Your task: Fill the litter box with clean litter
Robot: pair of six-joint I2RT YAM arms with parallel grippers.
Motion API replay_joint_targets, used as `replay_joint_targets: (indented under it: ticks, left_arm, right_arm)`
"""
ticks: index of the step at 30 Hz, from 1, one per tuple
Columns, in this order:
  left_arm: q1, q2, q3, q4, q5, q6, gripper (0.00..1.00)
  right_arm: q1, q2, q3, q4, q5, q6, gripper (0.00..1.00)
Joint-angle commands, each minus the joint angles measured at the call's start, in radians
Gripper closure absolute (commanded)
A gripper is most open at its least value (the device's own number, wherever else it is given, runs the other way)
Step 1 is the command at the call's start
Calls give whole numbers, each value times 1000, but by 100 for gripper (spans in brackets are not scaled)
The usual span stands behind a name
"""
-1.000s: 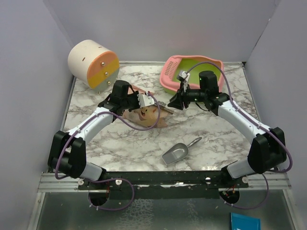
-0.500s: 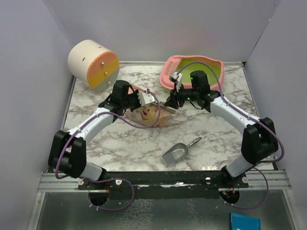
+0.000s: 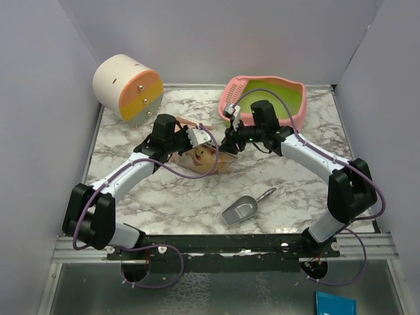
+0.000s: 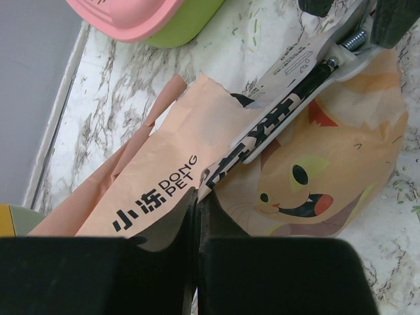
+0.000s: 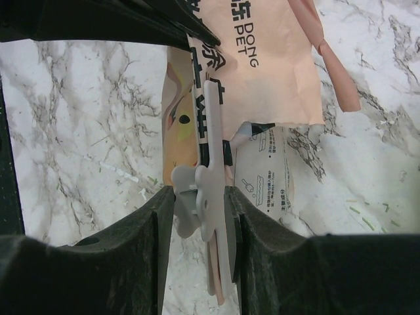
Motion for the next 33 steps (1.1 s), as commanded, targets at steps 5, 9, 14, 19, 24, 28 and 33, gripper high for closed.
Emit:
replay_joint_targets:
  ticks: [5, 9, 14, 19, 24, 28, 33]
  left_arm:
    - [-3, -66, 29, 146, -10, -23, 97]
    - [-3, -46, 67, 114, -45, -47, 98]
    - [-3, -38, 98, 68, 4, -67, 100]
    - [-3, -24, 148, -10, 22, -72, 100]
    - [-3, -15, 163, -26, 51, -88, 100]
    - [-4, -9, 166, -23, 47, -93, 100]
    - [-3, 2, 172, -12, 49, -109, 100]
  right_arm:
    - [35, -16, 1, -1, 99, -17, 63]
    - [56, -40, -21, 15, 160, -17, 62]
    - [57, -99, -81, 71, 212, -11, 62]
    - [57, -124, -100, 79, 209, -7, 62]
    - [58, -105, -86, 67, 176, -6, 62]
    - [64, -120, -101, 78, 168, -4, 62]
    - [67, -152, -119, 96, 188, -7, 62]
